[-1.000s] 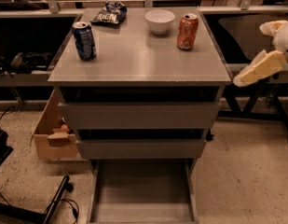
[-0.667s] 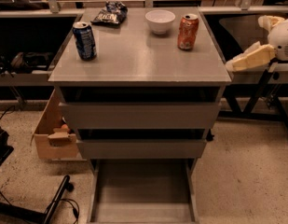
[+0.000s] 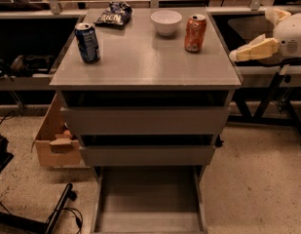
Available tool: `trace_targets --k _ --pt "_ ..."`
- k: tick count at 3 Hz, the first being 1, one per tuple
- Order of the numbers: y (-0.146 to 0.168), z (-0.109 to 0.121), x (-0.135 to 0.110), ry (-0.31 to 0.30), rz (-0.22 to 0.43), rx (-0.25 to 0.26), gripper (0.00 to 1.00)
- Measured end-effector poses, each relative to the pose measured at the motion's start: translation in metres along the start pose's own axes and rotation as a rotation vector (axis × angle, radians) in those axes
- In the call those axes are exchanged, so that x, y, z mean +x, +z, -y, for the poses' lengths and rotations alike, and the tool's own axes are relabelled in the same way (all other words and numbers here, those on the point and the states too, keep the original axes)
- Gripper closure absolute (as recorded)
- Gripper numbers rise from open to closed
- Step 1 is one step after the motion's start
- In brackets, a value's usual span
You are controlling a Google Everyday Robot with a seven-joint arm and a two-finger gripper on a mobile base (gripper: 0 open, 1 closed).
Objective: Place coke can into bottom drawer
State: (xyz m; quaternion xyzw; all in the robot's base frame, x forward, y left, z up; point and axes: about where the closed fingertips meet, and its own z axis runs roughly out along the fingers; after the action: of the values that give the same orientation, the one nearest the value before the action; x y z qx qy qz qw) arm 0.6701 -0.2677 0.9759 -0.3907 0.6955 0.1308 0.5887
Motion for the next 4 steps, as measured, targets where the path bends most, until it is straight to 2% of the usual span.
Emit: trace_targets --k 1,2,3,4 --pt "0.016 0.005 0.002 0.022 0.005 -0.003 0.0" --pt "0.062 0.025 0.008 0.104 0.05 0.014 0.0" --pt "0.128 0.042 0.018 0.199 0.078 0.036 0.0" --pt "0.18 0.047 0.021 0.248 0.095 0.037 0.0"
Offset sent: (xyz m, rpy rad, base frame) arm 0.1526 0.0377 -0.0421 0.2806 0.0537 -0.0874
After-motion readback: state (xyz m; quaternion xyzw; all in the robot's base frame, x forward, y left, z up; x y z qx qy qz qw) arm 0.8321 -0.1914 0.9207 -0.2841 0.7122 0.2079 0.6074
